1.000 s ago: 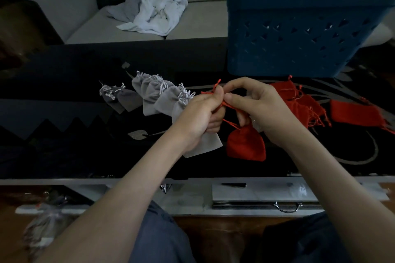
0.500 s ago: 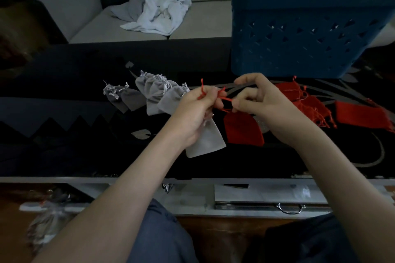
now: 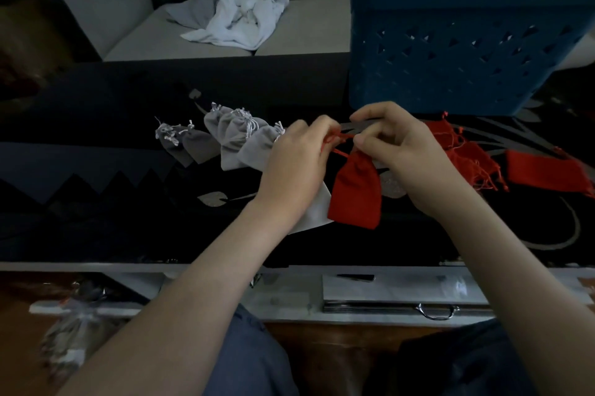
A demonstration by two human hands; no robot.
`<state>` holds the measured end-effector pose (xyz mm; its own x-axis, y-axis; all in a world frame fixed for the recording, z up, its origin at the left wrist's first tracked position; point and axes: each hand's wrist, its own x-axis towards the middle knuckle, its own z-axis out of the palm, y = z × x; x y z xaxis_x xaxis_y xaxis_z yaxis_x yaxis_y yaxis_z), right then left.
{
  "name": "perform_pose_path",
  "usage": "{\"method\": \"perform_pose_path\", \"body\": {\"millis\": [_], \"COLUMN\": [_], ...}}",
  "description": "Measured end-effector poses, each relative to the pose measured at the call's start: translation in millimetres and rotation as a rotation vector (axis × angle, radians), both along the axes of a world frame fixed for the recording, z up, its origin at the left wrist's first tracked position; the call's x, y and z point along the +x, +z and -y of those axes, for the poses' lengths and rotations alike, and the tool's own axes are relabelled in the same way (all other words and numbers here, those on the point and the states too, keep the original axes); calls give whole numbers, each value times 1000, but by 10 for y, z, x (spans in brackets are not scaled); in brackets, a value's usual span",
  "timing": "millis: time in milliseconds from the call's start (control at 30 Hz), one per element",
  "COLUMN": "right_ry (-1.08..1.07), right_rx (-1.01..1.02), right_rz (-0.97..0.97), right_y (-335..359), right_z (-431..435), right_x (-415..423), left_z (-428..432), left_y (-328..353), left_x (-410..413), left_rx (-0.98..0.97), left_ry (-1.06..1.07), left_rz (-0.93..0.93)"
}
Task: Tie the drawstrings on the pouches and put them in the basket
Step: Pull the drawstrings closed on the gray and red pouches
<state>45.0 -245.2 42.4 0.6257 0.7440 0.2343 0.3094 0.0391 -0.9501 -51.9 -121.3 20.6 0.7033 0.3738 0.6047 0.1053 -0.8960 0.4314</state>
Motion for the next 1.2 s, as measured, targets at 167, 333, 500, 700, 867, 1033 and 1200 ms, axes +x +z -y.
{"method": "perform_pose_path", "body": {"millis": [167,333,500,700,867,1033,1200], "right_ry": [46,46,-13,-103,-212,-59,-50], "right_rx": [-10,-83,-15,65,221,548,593], "right_rz": [-42,0,-15,-20,-246,-728,-895], "right_y": [5,-26,-37,-54,-71,-18,1], "right_z": [39,61,35,32,10,60,7], "right_x": [-39,-41,-69,-76,12,128,116], "left_z": [44,117,206,231,234,68,8], "left_y": [34,53,67,58,66,7,68], "left_x": [12,-8,-17,-2,-28,-36,-19], "left_rx": [94,-70,-161,-173,-242,-319,-369], "left_ry": [56,-26,-108,-154,-105,16,152], "left_rz": [-12,-13,54,83,32,-54,-143]}}
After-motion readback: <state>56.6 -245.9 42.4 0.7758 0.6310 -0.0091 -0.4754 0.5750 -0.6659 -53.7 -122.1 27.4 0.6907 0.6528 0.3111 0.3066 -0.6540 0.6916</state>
